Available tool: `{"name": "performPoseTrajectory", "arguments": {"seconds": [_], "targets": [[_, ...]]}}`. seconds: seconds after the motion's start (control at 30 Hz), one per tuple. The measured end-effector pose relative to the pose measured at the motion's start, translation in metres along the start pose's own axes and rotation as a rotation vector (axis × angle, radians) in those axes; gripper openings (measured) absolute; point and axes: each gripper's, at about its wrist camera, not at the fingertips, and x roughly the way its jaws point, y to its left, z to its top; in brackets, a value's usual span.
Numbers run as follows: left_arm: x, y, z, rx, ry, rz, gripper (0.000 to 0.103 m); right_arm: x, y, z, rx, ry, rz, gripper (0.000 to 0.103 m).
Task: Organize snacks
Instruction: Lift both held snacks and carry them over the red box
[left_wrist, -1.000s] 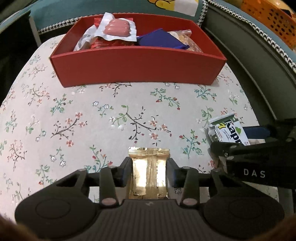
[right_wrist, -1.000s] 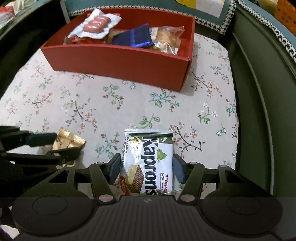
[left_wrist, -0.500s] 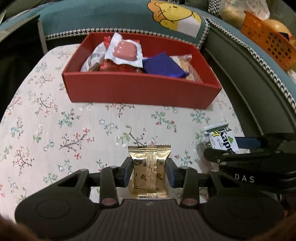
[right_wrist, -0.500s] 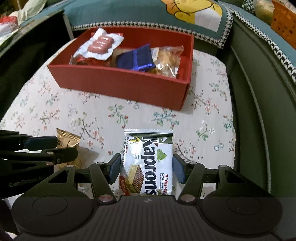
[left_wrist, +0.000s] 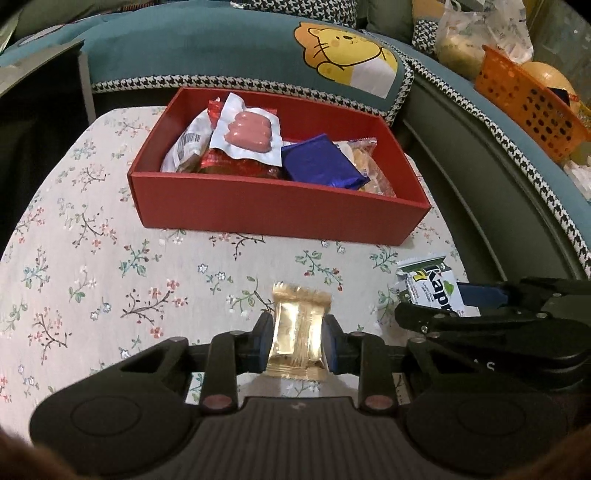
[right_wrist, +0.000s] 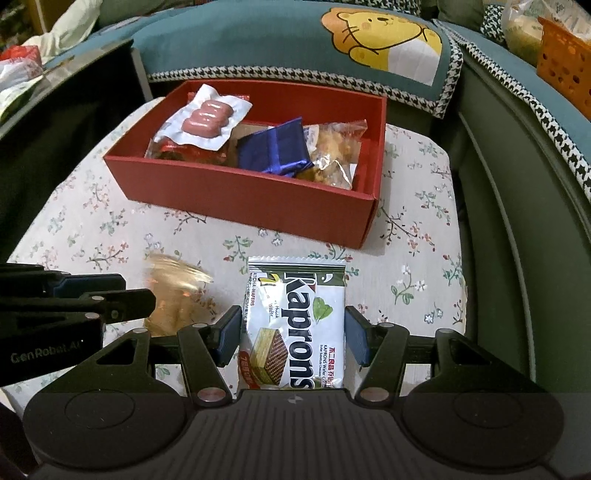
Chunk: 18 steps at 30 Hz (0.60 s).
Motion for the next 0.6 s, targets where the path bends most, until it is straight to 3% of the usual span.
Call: {"name": "performPoseTrajectory", "arguments": {"seconds": [0.17, 0.37, 0.47, 0.6], "targets": [[0.016, 0.003, 0.001, -0.039, 0.036, -0.005, 0.072, 0.002, -0.001, 0.0, 0.003, 0.009, -0.003, 0.065], [0.049, -0.004, 0.013, -0.08, 0.046, 0.043, 0.093, 0.005, -0.008, -0.001, 0.019, 0.023, -0.01, 0.065], [0.069, -0.009, 0.013, -0.051, 0.095, 0.056, 0.093, 0.008, -0.011, 0.0, 0.026, 0.03, -0.014, 0.065], [0.071, -0.017, 0.006, 0.025, 0.087, 0.1, 0.082, 0.01, -0.017, 0.002, 0.038, 0.036, -0.019, 0.065]]}}
